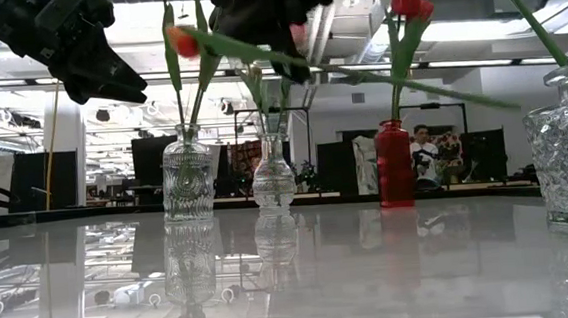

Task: Sort flowers into vase by color
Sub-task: Put the orange tulip into the bottom transparent vase

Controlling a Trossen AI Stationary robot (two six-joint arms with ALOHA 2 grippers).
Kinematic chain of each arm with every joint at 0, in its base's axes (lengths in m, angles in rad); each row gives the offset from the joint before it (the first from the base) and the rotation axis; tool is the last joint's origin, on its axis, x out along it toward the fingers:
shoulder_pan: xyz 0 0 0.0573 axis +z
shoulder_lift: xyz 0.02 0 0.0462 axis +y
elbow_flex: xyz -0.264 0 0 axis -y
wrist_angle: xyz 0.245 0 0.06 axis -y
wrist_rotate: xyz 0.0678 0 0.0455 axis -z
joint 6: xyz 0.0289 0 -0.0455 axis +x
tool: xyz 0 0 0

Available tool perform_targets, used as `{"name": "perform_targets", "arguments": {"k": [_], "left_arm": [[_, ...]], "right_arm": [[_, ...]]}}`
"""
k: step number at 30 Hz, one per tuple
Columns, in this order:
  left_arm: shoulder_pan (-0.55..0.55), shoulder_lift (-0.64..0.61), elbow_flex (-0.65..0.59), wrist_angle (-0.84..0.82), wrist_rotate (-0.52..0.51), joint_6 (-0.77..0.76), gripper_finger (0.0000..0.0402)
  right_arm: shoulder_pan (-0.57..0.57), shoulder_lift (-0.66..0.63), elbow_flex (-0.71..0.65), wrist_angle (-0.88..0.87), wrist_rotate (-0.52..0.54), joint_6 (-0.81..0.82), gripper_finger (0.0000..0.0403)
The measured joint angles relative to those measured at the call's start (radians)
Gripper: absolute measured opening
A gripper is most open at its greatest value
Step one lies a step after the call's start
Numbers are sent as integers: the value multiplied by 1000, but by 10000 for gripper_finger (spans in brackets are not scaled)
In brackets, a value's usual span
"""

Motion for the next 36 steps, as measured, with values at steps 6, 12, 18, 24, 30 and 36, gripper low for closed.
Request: {"name": "perform_targets", "arguments": {"k": [6, 12, 18, 24, 30, 36], "left_arm": [[0, 0, 0, 0, 1, 0, 187], [0, 0, 0, -3, 0, 0, 187], [0, 0, 0, -1, 0, -1, 187], [0, 0, 0, 0, 0, -8, 187], [0, 0, 0, 0, 0, -9, 187], [0, 0, 0, 0, -1, -50, 187]], "right_arm": [[-5, -63, 45, -6, -21, -32, 33], [4, -182, 44, 20, -21, -35, 31], [32, -302, 44, 36, -21, -35, 32], [63, -428, 44, 35, -20, -43, 32], [114, -568, 44, -5, 49, -160, 31], [205, -700, 44, -120, 232, -300, 32]]}}
